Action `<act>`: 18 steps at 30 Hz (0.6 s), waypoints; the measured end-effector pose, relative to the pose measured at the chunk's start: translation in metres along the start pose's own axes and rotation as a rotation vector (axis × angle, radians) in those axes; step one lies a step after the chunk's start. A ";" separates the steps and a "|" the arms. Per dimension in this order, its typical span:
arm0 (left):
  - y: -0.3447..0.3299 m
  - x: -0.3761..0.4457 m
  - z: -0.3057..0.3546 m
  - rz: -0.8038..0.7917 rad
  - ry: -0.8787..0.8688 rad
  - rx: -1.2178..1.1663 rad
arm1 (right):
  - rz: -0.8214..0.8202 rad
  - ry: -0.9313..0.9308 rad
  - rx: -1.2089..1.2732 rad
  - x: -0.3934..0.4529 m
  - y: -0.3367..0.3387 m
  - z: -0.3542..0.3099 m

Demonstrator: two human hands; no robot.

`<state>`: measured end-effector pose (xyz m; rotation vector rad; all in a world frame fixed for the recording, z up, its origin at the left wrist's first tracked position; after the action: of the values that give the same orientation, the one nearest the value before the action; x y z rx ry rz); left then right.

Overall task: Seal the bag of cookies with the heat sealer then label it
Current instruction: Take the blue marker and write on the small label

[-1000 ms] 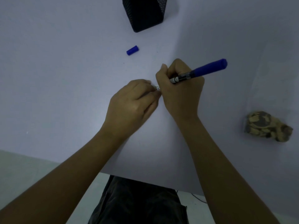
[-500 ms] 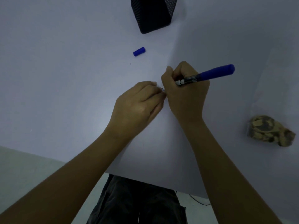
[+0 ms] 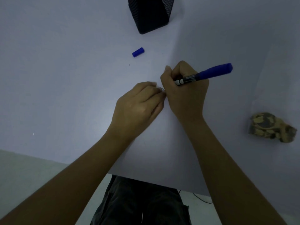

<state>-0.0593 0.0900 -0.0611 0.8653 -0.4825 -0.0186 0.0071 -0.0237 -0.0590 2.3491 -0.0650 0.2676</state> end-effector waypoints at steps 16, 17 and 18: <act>-0.001 0.000 0.001 -0.009 0.005 0.028 | 0.017 -0.026 0.007 0.000 0.000 0.000; -0.001 0.000 0.001 -0.009 0.005 0.028 | 0.017 -0.030 0.008 0.000 0.000 0.000; -0.002 0.001 0.001 -0.009 0.003 0.027 | 0.017 -0.036 0.012 0.000 0.000 0.000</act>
<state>-0.0587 0.0877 -0.0613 0.8940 -0.4774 -0.0191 0.0073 -0.0240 -0.0585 2.3660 -0.1009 0.2351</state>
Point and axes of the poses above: each hand's wrist, its own x-axis towards the middle knuckle, its own y-axis out of the back of the hand, z = x × y, the point moved 3 cm from there along x, towards the middle knuckle, and after that the axes turned 15 degrees about -x, right-handed, at the moved point
